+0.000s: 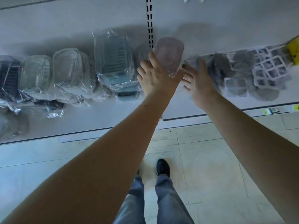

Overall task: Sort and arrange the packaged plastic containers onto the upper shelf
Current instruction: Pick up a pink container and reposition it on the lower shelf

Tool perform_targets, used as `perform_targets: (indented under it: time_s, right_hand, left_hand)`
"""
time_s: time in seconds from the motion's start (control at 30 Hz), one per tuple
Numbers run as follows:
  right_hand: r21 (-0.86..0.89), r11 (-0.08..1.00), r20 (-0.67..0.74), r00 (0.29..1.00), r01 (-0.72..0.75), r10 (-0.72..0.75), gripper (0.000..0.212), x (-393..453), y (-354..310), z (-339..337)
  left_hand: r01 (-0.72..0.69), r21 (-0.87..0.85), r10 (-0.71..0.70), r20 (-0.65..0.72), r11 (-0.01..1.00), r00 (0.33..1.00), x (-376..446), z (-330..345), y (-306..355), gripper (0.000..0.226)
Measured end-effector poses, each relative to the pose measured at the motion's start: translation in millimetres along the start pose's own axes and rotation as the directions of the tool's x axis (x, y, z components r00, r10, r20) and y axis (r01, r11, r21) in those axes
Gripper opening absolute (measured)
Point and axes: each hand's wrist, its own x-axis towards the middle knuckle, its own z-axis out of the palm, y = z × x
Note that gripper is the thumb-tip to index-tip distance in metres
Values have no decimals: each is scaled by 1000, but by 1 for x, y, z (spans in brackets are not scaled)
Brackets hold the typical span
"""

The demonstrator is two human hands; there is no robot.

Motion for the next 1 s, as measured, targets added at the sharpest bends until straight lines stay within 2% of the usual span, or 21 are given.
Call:
perform_targets:
  time_s: [0.2,0.5,0.67,0.77,0.83,0.93,1.0]
  right_hand:
    - [-10,998,-6,998,56,-56,71,-4,-8,5]
    - [-147,983,-47,992,111,-119,62,-16,-22,15]
    - [-199,973,-140,979,119,-149,79,-13,-25,14]
    - [-298,948,-180,969,108,-167,65,-28,-33,20]
    - [-407,897,-190,945,171,-266,47,-31,-36,19]
    - [-551,774,-148,877,311,-458,45,-45,-43,21]
    - [-622,664,-96,800,415,-592,50,-54,-47,27]
  left_hand:
    - [-47,-70,47,4,996,999,-5,-1,-5,121]
    - [-150,-71,149,-21,986,989,-34,-4,-23,104]
    - [-184,-100,179,-58,978,982,-49,-12,-28,93]
    - [-190,-126,179,-93,974,979,-61,-20,-31,83]
    - [-202,-131,188,-112,971,976,-72,-25,-35,76]
    - [-226,-120,214,-105,967,971,-89,-33,-47,69]
    - [-223,-124,215,-77,967,974,-99,-40,-57,67]
